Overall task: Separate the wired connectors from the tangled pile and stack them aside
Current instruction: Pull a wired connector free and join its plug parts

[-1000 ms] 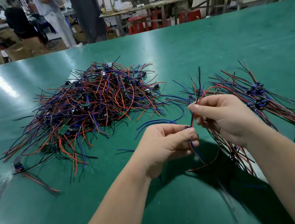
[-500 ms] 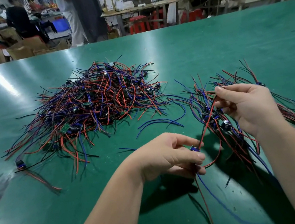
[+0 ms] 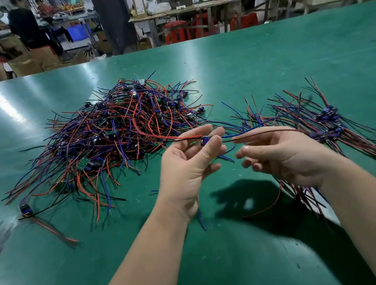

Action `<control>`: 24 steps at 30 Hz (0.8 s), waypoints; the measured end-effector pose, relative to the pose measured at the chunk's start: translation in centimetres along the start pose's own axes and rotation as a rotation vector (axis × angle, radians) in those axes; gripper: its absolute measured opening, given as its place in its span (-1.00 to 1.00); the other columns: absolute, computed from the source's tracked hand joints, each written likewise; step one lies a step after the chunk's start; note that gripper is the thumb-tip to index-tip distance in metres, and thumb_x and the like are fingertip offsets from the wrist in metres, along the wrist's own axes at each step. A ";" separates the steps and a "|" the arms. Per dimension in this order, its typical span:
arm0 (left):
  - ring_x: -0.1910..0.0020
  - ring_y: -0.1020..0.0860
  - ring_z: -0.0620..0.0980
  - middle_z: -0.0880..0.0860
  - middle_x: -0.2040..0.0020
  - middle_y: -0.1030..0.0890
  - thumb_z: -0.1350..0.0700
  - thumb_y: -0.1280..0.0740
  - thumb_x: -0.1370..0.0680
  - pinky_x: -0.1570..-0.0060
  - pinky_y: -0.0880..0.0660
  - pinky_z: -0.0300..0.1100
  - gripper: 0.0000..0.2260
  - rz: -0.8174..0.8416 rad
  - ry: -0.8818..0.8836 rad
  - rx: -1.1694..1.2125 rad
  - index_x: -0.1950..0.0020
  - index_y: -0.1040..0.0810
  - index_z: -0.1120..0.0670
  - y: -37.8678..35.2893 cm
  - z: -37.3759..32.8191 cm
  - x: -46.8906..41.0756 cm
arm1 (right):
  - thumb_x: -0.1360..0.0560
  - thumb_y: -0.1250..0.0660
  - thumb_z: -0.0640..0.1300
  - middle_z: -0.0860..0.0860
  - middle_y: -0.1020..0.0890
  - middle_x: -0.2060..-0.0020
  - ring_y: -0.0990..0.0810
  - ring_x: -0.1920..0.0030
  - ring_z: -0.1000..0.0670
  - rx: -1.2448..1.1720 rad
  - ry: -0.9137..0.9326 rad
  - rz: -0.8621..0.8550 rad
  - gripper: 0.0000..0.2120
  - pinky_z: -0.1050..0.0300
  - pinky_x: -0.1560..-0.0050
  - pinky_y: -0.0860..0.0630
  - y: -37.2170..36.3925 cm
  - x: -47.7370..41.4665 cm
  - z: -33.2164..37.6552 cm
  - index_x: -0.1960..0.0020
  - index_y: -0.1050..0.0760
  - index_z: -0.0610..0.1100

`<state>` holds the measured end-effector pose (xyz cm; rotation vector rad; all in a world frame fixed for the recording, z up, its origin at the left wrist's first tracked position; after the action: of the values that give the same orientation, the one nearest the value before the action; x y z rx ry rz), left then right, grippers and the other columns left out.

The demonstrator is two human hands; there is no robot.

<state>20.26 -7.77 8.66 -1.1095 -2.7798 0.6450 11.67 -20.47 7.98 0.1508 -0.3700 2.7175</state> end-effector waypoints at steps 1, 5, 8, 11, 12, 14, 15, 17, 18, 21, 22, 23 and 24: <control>0.26 -0.64 -0.17 -0.03 0.12 -0.71 0.03 -0.49 -0.22 0.37 -0.51 -0.33 -0.67 -0.039 -0.060 -0.072 0.06 -0.56 0.05 0.0 -0.2 0.1 | -0.23 -0.42 -0.23 -0.09 -0.67 0.30 -0.60 0.39 0.06 -0.052 0.011 0.050 -0.78 0.33 0.40 -0.49 -0.8 0.1 -0.1 0.12 -0.67 -0.16; 0.24 -0.61 -0.16 -0.02 0.16 -0.71 0.11 -0.52 -0.25 0.29 -0.51 -0.31 -0.76 -0.056 -0.285 -0.213 0.15 -0.58 0.07 -0.7 -0.5 0.8 | -0.27 -0.36 -0.22 -0.03 -0.64 0.41 -0.56 0.46 0.12 -0.237 0.079 0.013 -0.86 0.37 0.41 -0.48 -1.8 -0.3 -0.2 0.27 -0.69 -0.12; 0.21 -0.58 -0.13 -0.06 0.20 -0.66 0.14 -0.61 -0.22 0.23 -0.49 -0.25 -0.72 -0.051 -0.363 -0.399 0.21 -0.57 -0.04 -1.0 -0.1 1.0 | -0.26 -0.37 -0.24 -0.06 -0.61 0.45 -0.55 0.49 0.11 -0.311 0.063 -0.067 -0.92 0.34 0.46 -0.48 -1.3 -0.5 -0.5 0.34 -0.65 -0.19; 0.14 -0.58 -0.08 -0.04 0.15 -0.59 0.14 -0.56 -0.28 0.23 -0.54 -0.16 -0.78 0.034 -0.378 -0.582 0.19 -0.63 -0.11 -1.7 0.4 1.3 | -0.25 -0.39 -0.20 -0.04 -0.60 0.44 -0.54 0.48 0.11 -0.235 0.063 -0.078 -0.93 0.34 0.50 -0.44 -0.8 -0.5 -0.4 0.35 -0.64 -0.17; 0.12 -0.58 -0.11 -0.02 0.11 -0.57 0.19 -0.52 -0.31 0.24 -0.54 -0.20 -0.79 0.069 -0.380 -0.614 0.14 -0.66 -0.07 -1.8 0.6 1.4 | -0.24 -0.40 -0.17 -0.02 -0.61 0.43 -0.56 0.44 0.11 -0.181 0.064 -0.086 -0.93 0.35 0.45 -0.46 -0.6 -0.5 -0.3 0.34 -0.65 -0.14; 0.09 -0.61 -0.16 0.01 0.04 -0.57 0.32 -0.44 -0.33 0.16 -0.53 -0.32 -0.71 0.141 -0.289 -0.592 0.00 -0.67 0.06 -2.1 1.1 1.2 | -0.22 -0.42 -0.14 0.00 -0.62 0.40 -0.58 0.40 0.12 -0.107 0.070 -0.124 -0.91 0.35 0.39 -0.48 0.1 -0.6 -0.3 0.31 -0.64 -0.15; 0.05 -0.62 -0.14 0.02 -0.01 -0.58 0.36 -0.40 -0.32 0.06 -0.53 -0.31 -0.63 0.187 -0.213 -0.558 -0.08 -0.65 0.08 -2.1 1.5 1.0 | -0.23 -0.41 -0.15 -0.01 -0.62 0.40 -0.57 0.40 0.11 -0.097 0.079 -0.151 -0.90 0.36 0.39 -0.49 0.5 -0.7 -0.2 0.29 -0.62 -0.17; -0.07 -0.62 -0.10 -0.04 -0.12 -0.58 0.44 -0.30 -0.30 -0.09 -0.54 -0.21 -0.48 0.295 -0.071 -0.459 -0.22 -0.56 0.09 -2.3 2.2 0.8 | -0.24 -0.40 -0.18 -0.02 -0.60 0.43 -0.53 0.43 0.11 -0.098 0.096 -0.198 -0.87 0.37 0.41 -0.47 1.1 -0.8 0.0 0.24 -0.58 -0.22; -0.12 -0.60 -0.11 -0.10 -0.16 -0.58 0.51 -0.23 -0.31 -0.10 -0.53 -0.21 -0.41 0.369 -0.014 -0.391 -0.27 -0.52 0.10 -2.4 2.4 0.8 | -0.25 -0.39 -0.19 -0.02 -0.60 0.44 -0.52 0.45 0.11 -0.111 0.105 -0.214 -0.86 0.37 0.42 -0.47 1.3 -0.7 0.2 0.22 -0.57 -0.24; -0.23 -0.54 -0.12 -0.13 -0.22 -0.59 0.56 0.01 -0.21 -0.16 -0.47 -0.27 -0.25 0.538 0.129 -0.214 -0.30 -0.48 0.12 -2.6 2.7 1.2 | -0.26 -0.38 -0.19 -0.03 -0.59 0.47 -0.52 0.50 0.11 -0.173 0.125 -0.245 -0.80 0.35 0.46 -0.46 1.9 -0.5 0.9 0.15 -0.57 -0.27; -0.20 -0.57 -0.10 -0.08 -0.17 -0.62 0.52 0.01 -0.19 -0.15 -0.49 -0.24 -0.28 0.493 0.141 -0.222 -0.22 -0.55 0.12 -2.3 2.5 1.1 | -0.27 -0.38 -0.19 -0.01 -0.59 0.48 -0.50 0.53 0.13 -0.168 0.118 -0.251 -0.80 0.36 0.51 -0.43 2.0 -0.4 1.2 0.14 -0.58 -0.26; -0.13 -0.61 -0.07 -0.02 -0.10 -0.66 0.50 -0.03 -0.21 -0.11 -0.54 -0.21 -0.36 0.415 0.150 -0.223 -0.12 -0.63 0.12 -1.9 2.5 0.8 | -0.28 -0.38 -0.19 0.00 -0.58 0.49 -0.48 0.55 0.15 -0.149 0.106 -0.252 -0.81 0.38 0.56 -0.39 2.1 -0.3 1.3 0.13 -0.58 -0.25; -0.03 -0.65 -0.03 0.03 -0.02 -0.69 0.50 -0.11 -0.29 -0.02 -0.58 -0.20 -0.48 0.332 0.174 -0.212 -0.01 -0.67 0.10 -1.4 2.5 0.6 | -0.28 -0.38 -0.20 0.01 -0.58 0.49 -0.47 0.57 0.17 -0.127 0.090 -0.244 -0.82 0.40 0.58 -0.37 2.1 -0.2 1.3 0.14 -0.59 -0.24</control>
<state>18.36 -9.17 6.90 -1.6051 -2.5829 0.2609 11.08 -22.75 8.68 0.0348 -0.4640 2.4436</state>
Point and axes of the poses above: each hand's wrist, its own x-axis away from the middle knuckle, its own y-axis out of the back of the hand, z = x × y, the point moved 6 cm from there along -x, towards the middle knuckle
